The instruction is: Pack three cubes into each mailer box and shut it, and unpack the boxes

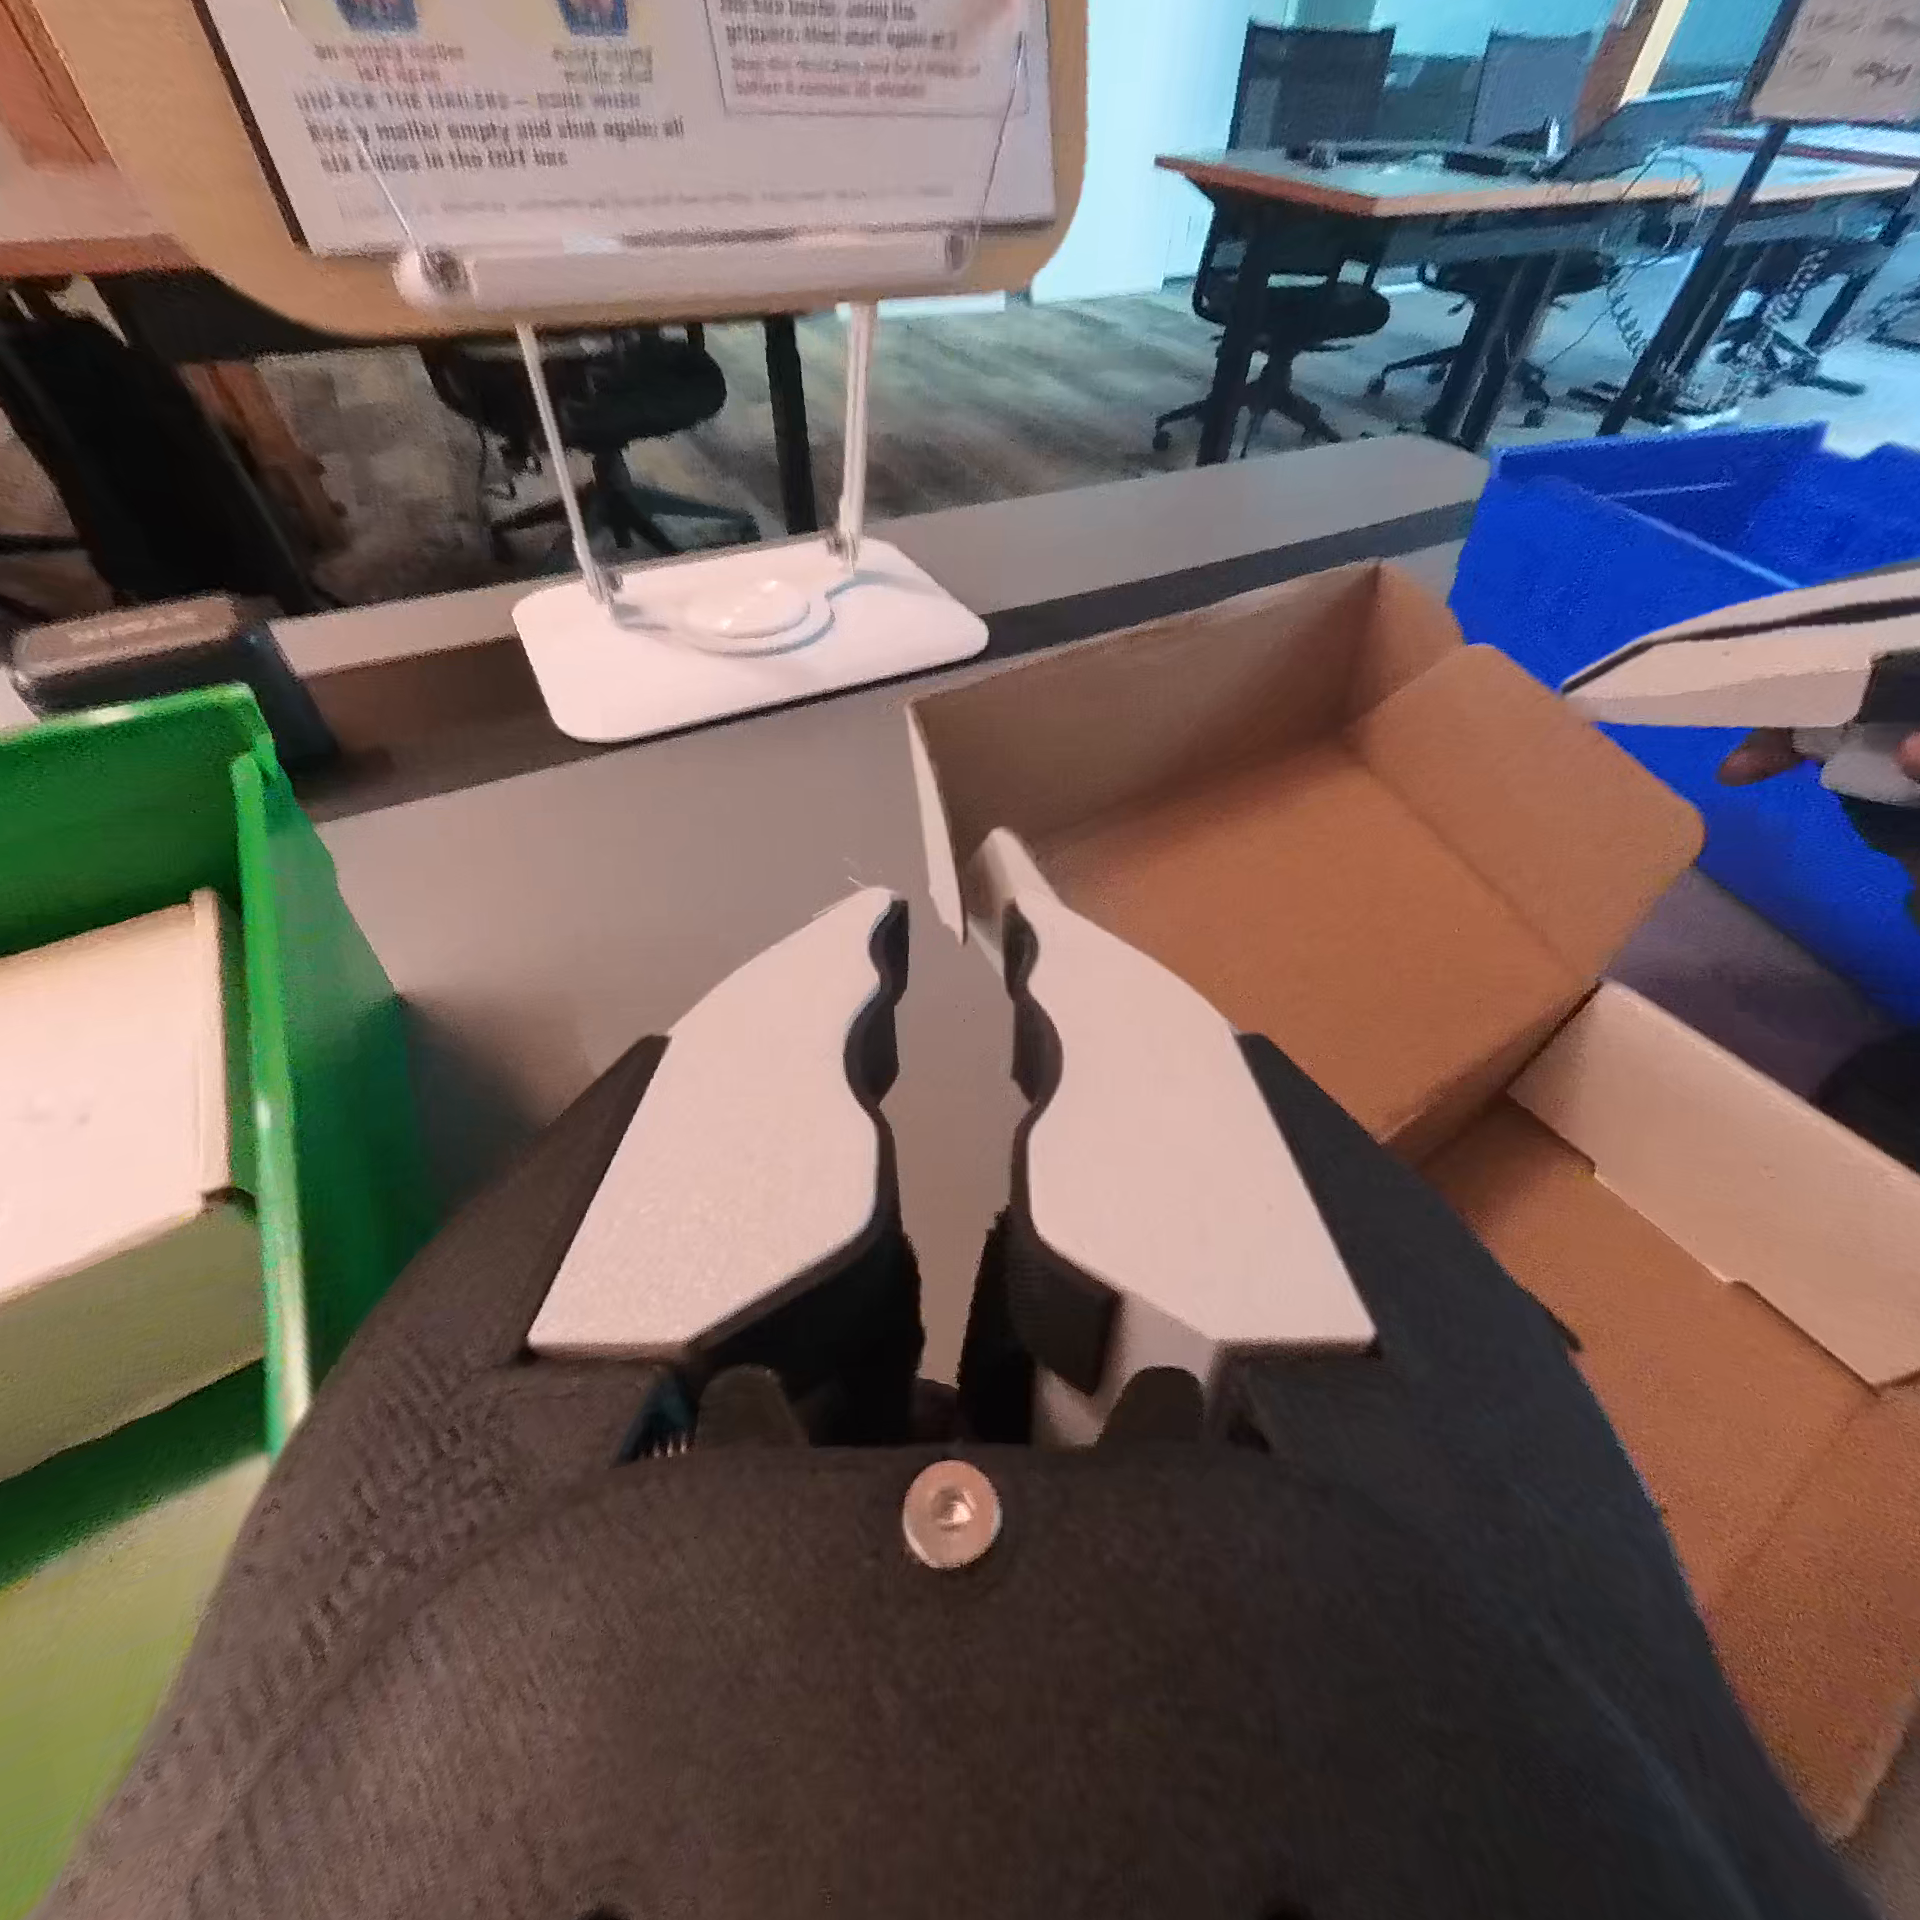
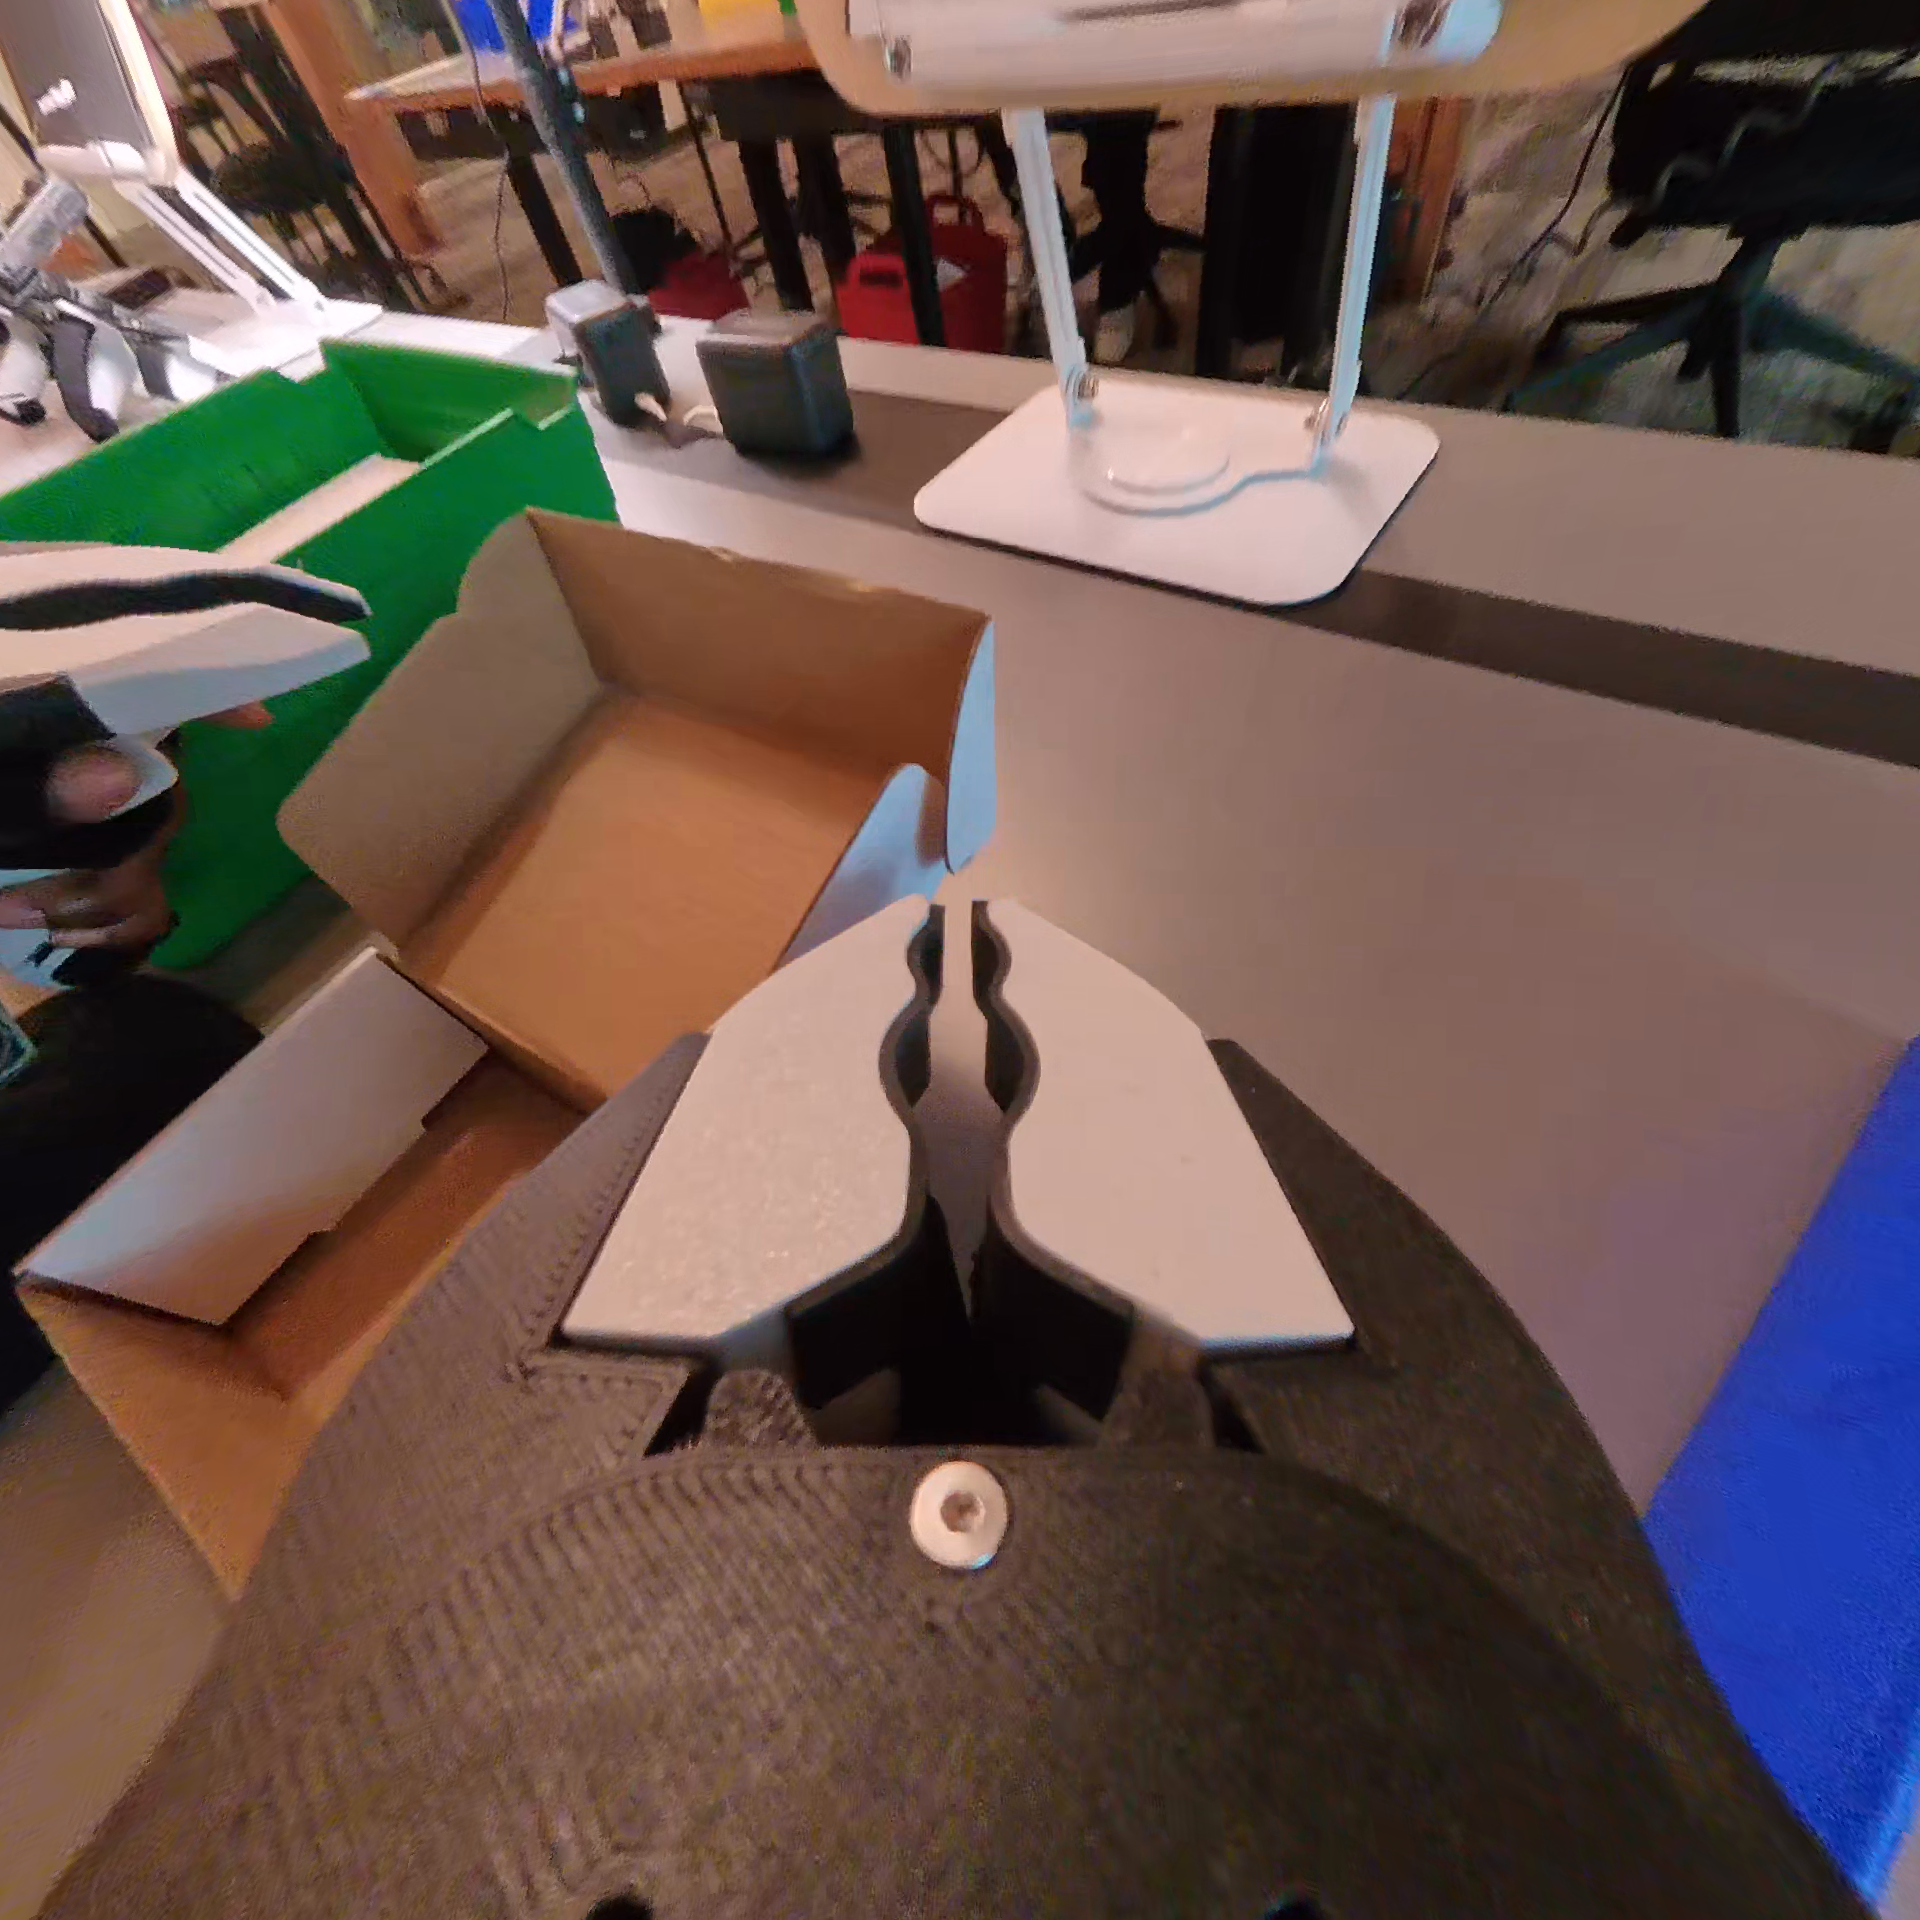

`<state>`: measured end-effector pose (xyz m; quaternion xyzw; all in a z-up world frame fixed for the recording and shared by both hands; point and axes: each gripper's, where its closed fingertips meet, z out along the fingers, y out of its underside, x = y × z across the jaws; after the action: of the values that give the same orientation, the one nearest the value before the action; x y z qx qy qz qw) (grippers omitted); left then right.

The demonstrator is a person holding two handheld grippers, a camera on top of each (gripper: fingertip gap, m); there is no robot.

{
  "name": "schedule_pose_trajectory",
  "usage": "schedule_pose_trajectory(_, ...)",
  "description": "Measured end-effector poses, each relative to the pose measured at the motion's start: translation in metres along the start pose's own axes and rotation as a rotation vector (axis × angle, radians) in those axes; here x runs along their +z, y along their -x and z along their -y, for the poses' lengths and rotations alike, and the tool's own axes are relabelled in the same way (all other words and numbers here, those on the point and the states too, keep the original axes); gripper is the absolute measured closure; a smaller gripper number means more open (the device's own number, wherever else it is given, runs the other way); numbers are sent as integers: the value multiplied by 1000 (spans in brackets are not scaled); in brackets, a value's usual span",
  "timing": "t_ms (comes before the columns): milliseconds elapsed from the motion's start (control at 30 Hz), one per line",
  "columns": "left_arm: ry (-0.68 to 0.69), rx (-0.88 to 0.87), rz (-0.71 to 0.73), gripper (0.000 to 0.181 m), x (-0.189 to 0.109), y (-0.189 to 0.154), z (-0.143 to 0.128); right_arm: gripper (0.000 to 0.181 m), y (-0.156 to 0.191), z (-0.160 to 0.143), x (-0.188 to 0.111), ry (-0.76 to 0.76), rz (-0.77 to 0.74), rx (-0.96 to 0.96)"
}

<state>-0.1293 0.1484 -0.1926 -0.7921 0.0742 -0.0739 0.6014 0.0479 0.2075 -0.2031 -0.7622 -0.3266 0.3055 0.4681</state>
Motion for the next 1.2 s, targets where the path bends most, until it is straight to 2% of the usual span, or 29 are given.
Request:
schedule_pose_trajectory(100, 53, -27, -42, 168, 4, -1, -12, 177, 3, -11, 7, 53, 43, 6)
schedule_pose_trajectory(200, 68, -55, -146, 172, 4, -14, -14, 178, 13, -17, 9, 81, 96, -10)
schedule_pose_trajectory(333, 52, -31, -205, 178, -2, -27, -10, 181, 30, -12, 1, 39, 133, -79)
schedule_pose_trajectory(433, -4, 69, -229, 180, -16, -38, -4, 181, 39, -9, -13, -24, 105, -235)
schedule_pose_trajectory(500, -58, 198, -248, 181, -30, -50, -2, 181, 47, -10, -26, -80, 75, -391)
schedule_pose_trajectory(667, -137, 555, -239, 181, -61, -72, -20, 181, 66, -30, -52, -144, -31, -751)
schedule_pose_trajectory(833, -20, 631, -295, 181, -70, -83, -52, 181, 73, -65, -60, 0, 1, -790)
schedule_pose_trajectory(900, 6, 641, -299, 180, -70, -83, -59, 181, 71, -71, -61, 21, 1, -793)
schedule_pose_trajectory(967, 35, 653, -294, 171, -71, -80, -62, 179, 66, -73, -62, 33, 0, -785)
schedule_pose_trajectory(1033, 42, 663, -304, 162, -79, -78, -63, 174, 66, -72, -68, 35, 39, -735)
schedule_pose_trajectory(1100, 21, 695, -287, 146, -89, -72, -61, 162, 70, -73, -80, 26, 95, -710)
schedule_pose_trajectory(1167, -49, 762, -262, 130, -97, -69, -54, 132, 77, -76, -91, 14, 148, -751)
schedule_pose_trajectory(1200, -106, 810, -256, 127, -101, -72, -49, 122, 81, -76, -95, -6, 156, -798)
